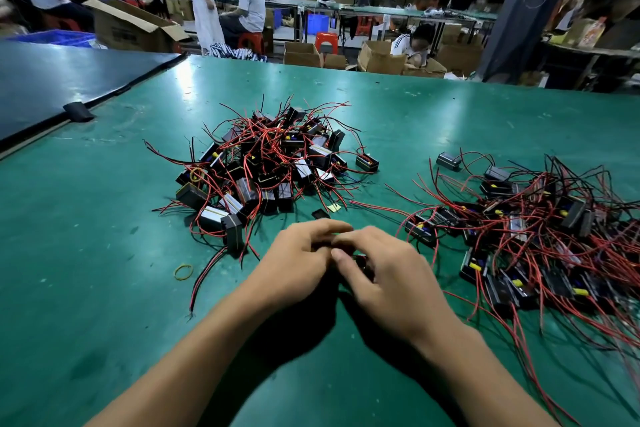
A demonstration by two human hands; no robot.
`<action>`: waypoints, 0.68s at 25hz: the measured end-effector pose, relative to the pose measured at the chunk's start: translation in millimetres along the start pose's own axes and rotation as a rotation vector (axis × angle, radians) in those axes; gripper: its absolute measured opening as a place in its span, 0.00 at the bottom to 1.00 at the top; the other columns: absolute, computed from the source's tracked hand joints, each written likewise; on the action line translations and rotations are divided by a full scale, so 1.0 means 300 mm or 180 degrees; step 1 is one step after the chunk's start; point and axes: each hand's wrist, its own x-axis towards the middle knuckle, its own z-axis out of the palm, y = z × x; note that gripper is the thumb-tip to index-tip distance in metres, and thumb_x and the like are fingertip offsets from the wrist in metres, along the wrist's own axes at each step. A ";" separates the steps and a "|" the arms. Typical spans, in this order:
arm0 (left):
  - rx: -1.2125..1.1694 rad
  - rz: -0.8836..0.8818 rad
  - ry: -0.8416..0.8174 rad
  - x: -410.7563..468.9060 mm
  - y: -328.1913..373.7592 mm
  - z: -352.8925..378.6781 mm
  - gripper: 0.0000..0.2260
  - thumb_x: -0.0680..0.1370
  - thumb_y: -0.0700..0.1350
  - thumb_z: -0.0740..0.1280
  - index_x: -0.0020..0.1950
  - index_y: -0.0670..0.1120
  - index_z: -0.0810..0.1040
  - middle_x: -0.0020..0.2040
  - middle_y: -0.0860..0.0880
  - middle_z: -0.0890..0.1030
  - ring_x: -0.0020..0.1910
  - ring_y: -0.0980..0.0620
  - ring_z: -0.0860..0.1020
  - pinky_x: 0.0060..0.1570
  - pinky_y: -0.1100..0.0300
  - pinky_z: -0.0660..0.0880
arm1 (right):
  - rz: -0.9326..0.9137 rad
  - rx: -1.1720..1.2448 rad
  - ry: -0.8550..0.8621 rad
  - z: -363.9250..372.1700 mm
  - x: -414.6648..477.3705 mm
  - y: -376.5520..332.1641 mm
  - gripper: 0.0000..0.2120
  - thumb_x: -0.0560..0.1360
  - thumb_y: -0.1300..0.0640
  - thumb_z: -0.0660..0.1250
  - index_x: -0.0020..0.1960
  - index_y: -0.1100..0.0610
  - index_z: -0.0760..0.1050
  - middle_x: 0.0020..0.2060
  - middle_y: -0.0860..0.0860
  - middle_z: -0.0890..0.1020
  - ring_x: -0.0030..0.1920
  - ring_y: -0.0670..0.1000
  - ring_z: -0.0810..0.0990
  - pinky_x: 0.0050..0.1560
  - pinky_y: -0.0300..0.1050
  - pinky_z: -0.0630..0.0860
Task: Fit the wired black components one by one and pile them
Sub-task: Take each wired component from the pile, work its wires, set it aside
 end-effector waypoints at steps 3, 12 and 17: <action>0.0126 -0.0100 0.0586 0.002 -0.009 -0.006 0.15 0.77 0.31 0.63 0.55 0.47 0.82 0.48 0.51 0.85 0.49 0.58 0.82 0.57 0.63 0.76 | 0.0142 -0.0514 -0.0220 0.023 -0.003 0.029 0.13 0.77 0.42 0.63 0.56 0.45 0.79 0.51 0.43 0.80 0.51 0.50 0.81 0.46 0.48 0.77; 0.0678 0.0235 0.0948 -0.013 -0.031 0.000 0.08 0.77 0.36 0.68 0.51 0.44 0.85 0.48 0.52 0.85 0.47 0.58 0.80 0.51 0.73 0.72 | 0.1084 -0.0581 0.0366 -0.036 0.032 0.218 0.06 0.76 0.53 0.69 0.51 0.49 0.82 0.50 0.45 0.82 0.50 0.51 0.81 0.50 0.45 0.76; 0.0741 0.0214 0.0930 -0.011 -0.036 -0.003 0.08 0.77 0.37 0.68 0.50 0.44 0.85 0.47 0.52 0.85 0.47 0.59 0.80 0.49 0.77 0.70 | 0.1212 -0.0570 0.0426 -0.042 0.042 0.254 0.06 0.77 0.53 0.68 0.51 0.50 0.83 0.50 0.45 0.81 0.49 0.49 0.80 0.49 0.42 0.73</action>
